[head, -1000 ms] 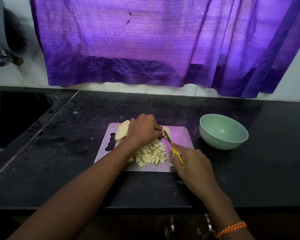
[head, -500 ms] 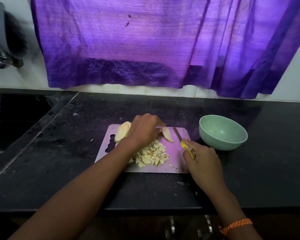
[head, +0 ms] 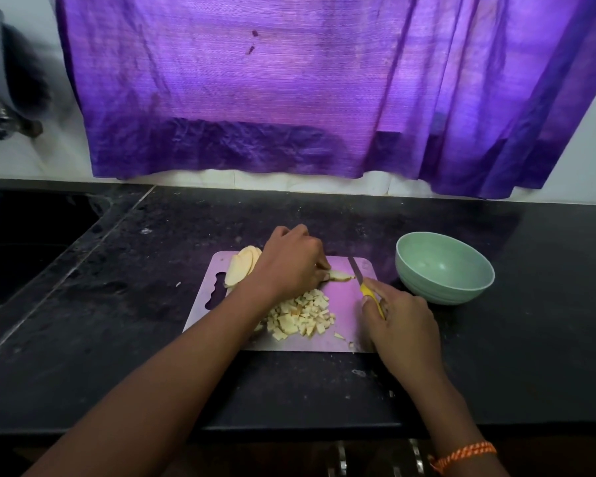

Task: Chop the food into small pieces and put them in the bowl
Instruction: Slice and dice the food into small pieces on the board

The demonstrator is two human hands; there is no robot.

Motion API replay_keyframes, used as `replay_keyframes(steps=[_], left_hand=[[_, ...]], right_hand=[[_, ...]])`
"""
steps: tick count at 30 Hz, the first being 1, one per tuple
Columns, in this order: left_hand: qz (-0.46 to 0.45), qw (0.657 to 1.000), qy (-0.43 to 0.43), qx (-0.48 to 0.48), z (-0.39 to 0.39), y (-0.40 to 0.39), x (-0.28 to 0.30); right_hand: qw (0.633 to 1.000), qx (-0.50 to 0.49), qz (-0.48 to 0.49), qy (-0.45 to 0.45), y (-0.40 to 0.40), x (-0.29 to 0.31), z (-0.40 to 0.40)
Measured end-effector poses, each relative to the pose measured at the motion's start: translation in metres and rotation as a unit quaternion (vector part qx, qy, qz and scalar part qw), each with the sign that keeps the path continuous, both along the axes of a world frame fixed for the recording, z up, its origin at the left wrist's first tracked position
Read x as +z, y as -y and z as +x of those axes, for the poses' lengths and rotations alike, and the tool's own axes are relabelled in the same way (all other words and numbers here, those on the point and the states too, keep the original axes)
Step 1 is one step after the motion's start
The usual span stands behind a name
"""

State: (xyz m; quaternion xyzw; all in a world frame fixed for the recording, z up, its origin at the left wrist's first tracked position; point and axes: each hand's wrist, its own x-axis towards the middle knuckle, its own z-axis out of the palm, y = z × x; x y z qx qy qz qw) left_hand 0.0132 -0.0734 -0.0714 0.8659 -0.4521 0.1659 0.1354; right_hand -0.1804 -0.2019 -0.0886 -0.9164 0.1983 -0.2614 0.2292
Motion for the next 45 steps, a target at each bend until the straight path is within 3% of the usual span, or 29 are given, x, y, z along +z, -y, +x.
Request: replay_keyframes(steps=[13,25,32,45], left_hand=[[-0.053,0.996,-0.006,0.075,-0.008,0.008,-0.008],[-0.079,0.994,-0.005,0.075,-0.007,0.007,-0.008],[-0.030,0.999,-0.020,-0.014,-0.010,0.006,-0.006],[-0.046,0.998,-0.001,0.044,-0.007,0.008,-0.007]], right_hand=[[0.987,0.000,-0.127,-0.097,-0.012,0.012,0.001],[0.993,0.004,-0.090,-0.070,-0.007,0.011,0.001],[0.994,0.004,-0.091,-0.065,-0.008,0.010,0.001],[0.994,0.003,-0.096,-0.055,-0.010,0.010,0.000]])
